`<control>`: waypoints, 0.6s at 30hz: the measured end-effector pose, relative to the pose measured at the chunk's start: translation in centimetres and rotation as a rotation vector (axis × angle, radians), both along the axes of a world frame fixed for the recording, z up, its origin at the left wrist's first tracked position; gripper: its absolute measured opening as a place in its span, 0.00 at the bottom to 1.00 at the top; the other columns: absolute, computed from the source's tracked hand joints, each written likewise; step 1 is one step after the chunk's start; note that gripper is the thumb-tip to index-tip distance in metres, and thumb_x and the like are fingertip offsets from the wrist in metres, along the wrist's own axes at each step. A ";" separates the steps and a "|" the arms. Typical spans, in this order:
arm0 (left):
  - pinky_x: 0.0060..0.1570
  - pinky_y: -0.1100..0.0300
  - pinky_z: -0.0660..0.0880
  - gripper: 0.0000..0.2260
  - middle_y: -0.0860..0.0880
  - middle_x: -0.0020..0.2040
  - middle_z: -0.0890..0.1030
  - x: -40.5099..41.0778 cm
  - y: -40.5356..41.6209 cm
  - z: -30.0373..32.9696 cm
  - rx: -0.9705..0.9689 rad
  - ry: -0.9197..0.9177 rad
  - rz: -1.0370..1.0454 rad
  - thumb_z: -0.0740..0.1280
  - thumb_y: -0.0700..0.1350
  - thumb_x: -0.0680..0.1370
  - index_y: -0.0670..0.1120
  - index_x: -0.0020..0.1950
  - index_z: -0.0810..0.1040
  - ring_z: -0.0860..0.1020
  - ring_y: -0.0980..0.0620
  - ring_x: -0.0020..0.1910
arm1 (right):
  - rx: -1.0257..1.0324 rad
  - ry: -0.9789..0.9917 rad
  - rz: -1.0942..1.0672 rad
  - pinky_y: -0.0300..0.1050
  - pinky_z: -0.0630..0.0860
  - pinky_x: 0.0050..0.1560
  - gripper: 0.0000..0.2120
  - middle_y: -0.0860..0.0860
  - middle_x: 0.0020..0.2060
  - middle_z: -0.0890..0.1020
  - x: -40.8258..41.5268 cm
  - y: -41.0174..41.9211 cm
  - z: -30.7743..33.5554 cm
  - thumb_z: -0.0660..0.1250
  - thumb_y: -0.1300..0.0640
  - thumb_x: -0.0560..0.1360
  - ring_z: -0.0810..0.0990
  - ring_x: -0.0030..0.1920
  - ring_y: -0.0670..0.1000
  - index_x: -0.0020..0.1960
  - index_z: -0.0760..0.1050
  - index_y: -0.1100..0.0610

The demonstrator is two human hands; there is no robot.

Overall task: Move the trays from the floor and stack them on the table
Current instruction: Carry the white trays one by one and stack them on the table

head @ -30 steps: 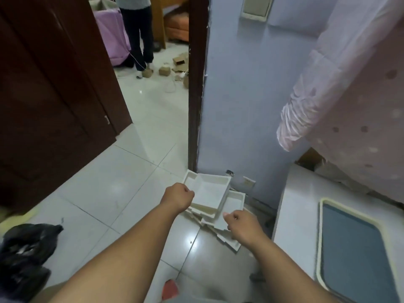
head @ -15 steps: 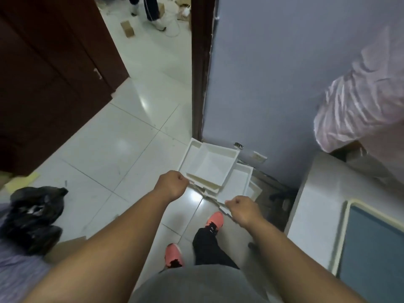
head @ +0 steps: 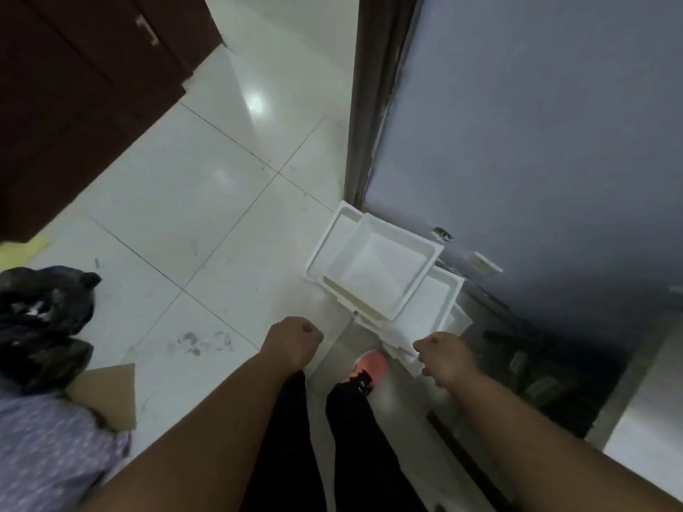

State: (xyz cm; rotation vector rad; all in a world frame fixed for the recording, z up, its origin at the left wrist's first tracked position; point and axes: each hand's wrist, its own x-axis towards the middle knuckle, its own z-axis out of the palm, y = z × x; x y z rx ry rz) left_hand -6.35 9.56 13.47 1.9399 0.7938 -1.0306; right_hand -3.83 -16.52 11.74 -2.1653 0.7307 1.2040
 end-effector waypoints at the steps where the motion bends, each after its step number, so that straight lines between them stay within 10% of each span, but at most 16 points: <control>1: 0.53 0.50 0.80 0.10 0.45 0.44 0.85 0.5 -0.1 -2.6 -0.003 0.010 -0.003 0.66 0.47 0.74 0.44 0.41 0.84 0.83 0.45 0.47 | -0.012 0.009 -0.036 0.51 0.77 0.43 0.15 0.60 0.41 0.85 0.3 -0.2 -2.5 0.64 0.51 0.73 0.84 0.47 0.64 0.42 0.80 0.64; 5: 0.53 0.47 0.80 0.08 0.47 0.41 0.84 1.2 -0.2 -9.5 -0.009 0.062 0.023 0.66 0.47 0.70 0.48 0.32 0.79 0.83 0.43 0.46 | -0.054 0.096 -0.150 0.54 0.80 0.42 0.13 0.57 0.31 0.85 -0.1 -0.3 -9.2 0.65 0.52 0.69 0.85 0.41 0.65 0.33 0.79 0.61; 9: 0.52 0.41 0.80 0.08 0.41 0.41 0.85 3.3 -0.8 -18.6 -0.020 0.150 0.097 0.67 0.47 0.68 0.45 0.32 0.81 0.84 0.37 0.46 | -0.110 0.130 -0.144 0.47 0.76 0.45 0.12 0.55 0.42 0.83 0.3 0.7 -17.5 0.63 0.50 0.74 0.83 0.49 0.60 0.42 0.79 0.58; 14: 0.55 0.58 0.70 0.13 0.47 0.58 0.80 7.0 -2.8 -25.2 0.082 0.044 -0.108 0.62 0.47 0.78 0.46 0.60 0.79 0.77 0.45 0.58 | -0.208 -0.023 -0.396 0.46 0.72 0.54 0.24 0.57 0.60 0.79 2.0 1.6 -24.0 0.65 0.48 0.77 0.78 0.61 0.62 0.69 0.72 0.60; 18: 0.51 0.58 0.69 0.12 0.46 0.57 0.80 8.8 -3.0 -30.4 0.152 0.041 -0.175 0.62 0.45 0.78 0.45 0.60 0.78 0.75 0.46 0.52 | -0.232 -0.127 -0.475 0.50 0.78 0.55 0.22 0.53 0.52 0.80 3.8 2.1 -27.4 0.68 0.43 0.76 0.80 0.55 0.60 0.63 0.73 0.58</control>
